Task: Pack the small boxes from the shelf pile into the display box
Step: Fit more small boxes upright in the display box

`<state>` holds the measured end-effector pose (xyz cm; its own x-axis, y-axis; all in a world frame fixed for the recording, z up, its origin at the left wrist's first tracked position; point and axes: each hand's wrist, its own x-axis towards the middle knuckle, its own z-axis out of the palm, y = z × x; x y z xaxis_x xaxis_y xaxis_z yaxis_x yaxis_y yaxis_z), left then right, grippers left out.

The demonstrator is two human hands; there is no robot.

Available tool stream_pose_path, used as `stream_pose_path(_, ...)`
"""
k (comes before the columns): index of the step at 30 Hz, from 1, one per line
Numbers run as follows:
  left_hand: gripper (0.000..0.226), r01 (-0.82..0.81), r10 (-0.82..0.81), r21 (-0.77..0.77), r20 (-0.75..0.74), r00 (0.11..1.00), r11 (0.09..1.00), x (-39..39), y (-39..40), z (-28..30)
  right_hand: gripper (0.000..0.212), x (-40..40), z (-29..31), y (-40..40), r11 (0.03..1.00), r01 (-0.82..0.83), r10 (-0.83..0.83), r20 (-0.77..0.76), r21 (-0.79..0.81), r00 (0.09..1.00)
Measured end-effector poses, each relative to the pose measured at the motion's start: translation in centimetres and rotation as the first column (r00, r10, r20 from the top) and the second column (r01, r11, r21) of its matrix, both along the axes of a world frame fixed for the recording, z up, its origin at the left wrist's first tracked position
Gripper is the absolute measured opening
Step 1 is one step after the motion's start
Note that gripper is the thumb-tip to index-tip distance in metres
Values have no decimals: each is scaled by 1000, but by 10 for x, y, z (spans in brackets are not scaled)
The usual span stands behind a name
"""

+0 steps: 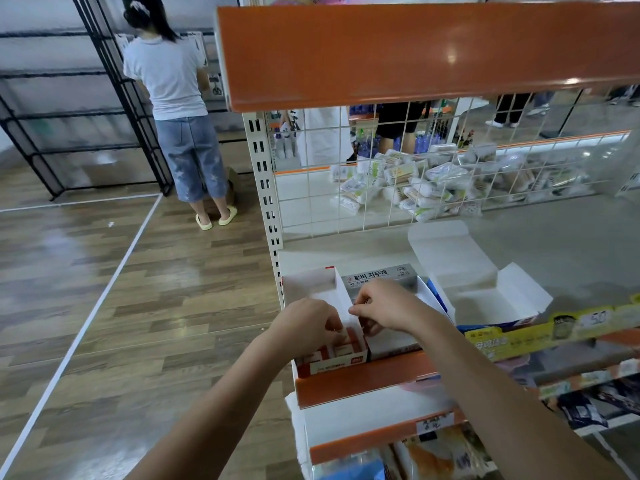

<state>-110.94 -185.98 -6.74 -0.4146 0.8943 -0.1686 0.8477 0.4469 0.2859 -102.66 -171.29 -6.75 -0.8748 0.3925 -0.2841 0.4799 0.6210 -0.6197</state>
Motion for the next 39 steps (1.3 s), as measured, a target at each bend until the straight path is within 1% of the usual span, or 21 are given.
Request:
stream_pose_path(4, 33, 3, -2, 19, -7, 1000, 1000, -1, 1, 4, 32, 5, 3, -7, 995, -25, 26, -7, 100, 1000)
stream_pose_path(6, 34, -1, 2, 56, -16, 1000, 998, -3, 2, 11, 32, 10, 6, -9, 986, -38, 43, -29, 162, 999)
stream_pose_path(8, 31, -7, 12, 115, -50, 999, 993, -5, 7, 22, 24, 15, 11, -8, 976, -17, 37, -88, 217, 995)
stream_pose_path(10, 28, -10, 27, 164, -104, 994, 986, -5, 16, 35, 19, 23, 19, -2, 961, 25, 28, -184, 277, 982)
stream_pose_path(12, 29, -4, 33, 196, -143, 989, 981, 0, 31, 48, 19, 31, 26, 11, 937, 59, 36, -263, 343, 964)
stream_pose_path(13, 29, 6, 28, 206, -159, 987, 979, 4, 41, 53, 20, 36, 30, 19, 924, 68, 41, -274, 376, 961)
stream_pose_path(17, 28, 118, -65, 179, -275, 959, 977, 30, 93, 61, 28, 66, 41, 64, 856, 83, 32, -214, 510, 976)
stream_pose_path(20, 31, 191, -142, 150, -288, 947, 970, 60, 139, 61, 34, 103, 45, 103, 812, 113, -27, -156, 573, 987)
stream_pose_path(25, 34, 304, -249, 152, -302, 920, 940, 127, 221, 62, 39, 180, 47, 173, 778, 170, -169, -58, 605, 984)
stream_pose_path(28, 36, 362, -304, 157, -303, 903, 919, 173, 271, 64, 41, 230, 47, 215, 771, 246, -267, -53, 588, 962)
stream_pose_path(31, 37, 400, -352, 157, -263, 898, 903, 219, 320, 64, 43, 280, 50, 257, 766, 313, -324, -83, 561, 942)
stream_pose_path(33, 38, 428, -392, 124, -236, 889, 895, 246, 350, 62, 41, 307, 51, 282, 757, 370, -360, -128, 538, 924)
stream_pose_path(35, 39, 448, -417, 96, -234, 878, 889, 268, 382, 60, 40, 329, 51, 306, 738, 433, -398, -185, 518, 899)
stream_pose_path(37, 38, 457, -426, 91, -236, 873, 885, 282, 410, 56, 39, 344, 47, 326, 714, 462, -410, -221, 526, 885)
stream_pose_path(39, 40, 465, -434, 89, -243, 868, 881, 297, 439, 51, 39, 362, 41, 347, 694, 480, -434, -221, 536, 873)
